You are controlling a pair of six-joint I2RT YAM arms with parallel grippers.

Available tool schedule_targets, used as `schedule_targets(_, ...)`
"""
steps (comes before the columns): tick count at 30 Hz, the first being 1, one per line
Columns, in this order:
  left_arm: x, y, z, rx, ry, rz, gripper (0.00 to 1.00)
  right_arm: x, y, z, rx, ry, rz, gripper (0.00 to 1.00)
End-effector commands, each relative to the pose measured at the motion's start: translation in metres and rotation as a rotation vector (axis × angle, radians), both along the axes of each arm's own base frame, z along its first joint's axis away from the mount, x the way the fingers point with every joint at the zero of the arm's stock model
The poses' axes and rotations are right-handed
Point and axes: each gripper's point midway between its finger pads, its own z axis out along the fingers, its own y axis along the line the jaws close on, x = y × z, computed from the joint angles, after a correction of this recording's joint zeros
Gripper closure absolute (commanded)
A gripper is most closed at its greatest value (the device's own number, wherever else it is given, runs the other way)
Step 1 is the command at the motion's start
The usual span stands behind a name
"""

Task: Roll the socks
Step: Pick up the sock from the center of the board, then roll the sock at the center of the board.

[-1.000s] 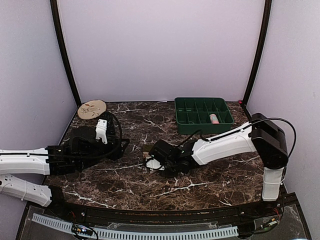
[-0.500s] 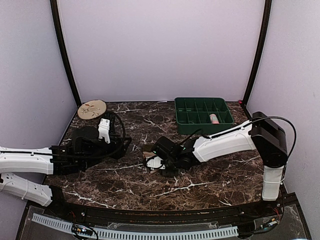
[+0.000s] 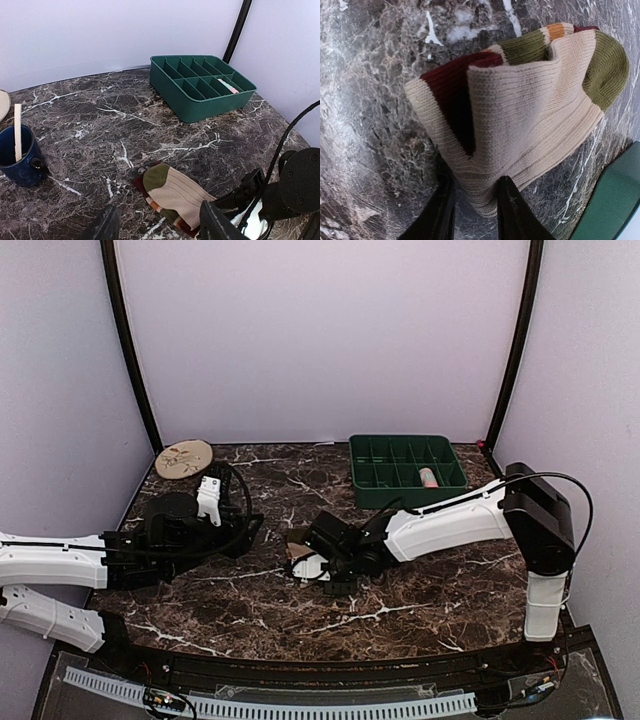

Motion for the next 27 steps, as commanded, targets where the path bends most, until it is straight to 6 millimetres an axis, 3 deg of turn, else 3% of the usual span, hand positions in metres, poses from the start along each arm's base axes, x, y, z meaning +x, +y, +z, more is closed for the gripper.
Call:
schedule_targets(1,-0.003,0.004,0.002,0.011,-0.017,0.003,0.43,-0.003,0.006,-0.001,0.007,0.042,-0.019,0.76)
schedule_targets(11,-0.009,0.010,-0.005,0.019,0.017,-0.002,0.42,-0.004,0.013,-0.010,0.021,0.194,-0.090,0.91)
schedule_targets(15,-0.013,0.012,-0.006,0.021,0.026,-0.015,0.43,-0.008,0.022,-0.001,0.061,0.298,-0.127,0.94)
schedule_targets(21,-0.018,0.014,-0.009,0.053,0.040,-0.037,0.44,-0.018,0.034,0.007,0.071,0.499,-0.181,0.96)
schedule_targets(27,-0.027,0.015,-0.009,0.069,0.050,-0.073,0.44,-0.035,0.036,0.001,0.060,0.700,-0.232,0.96)
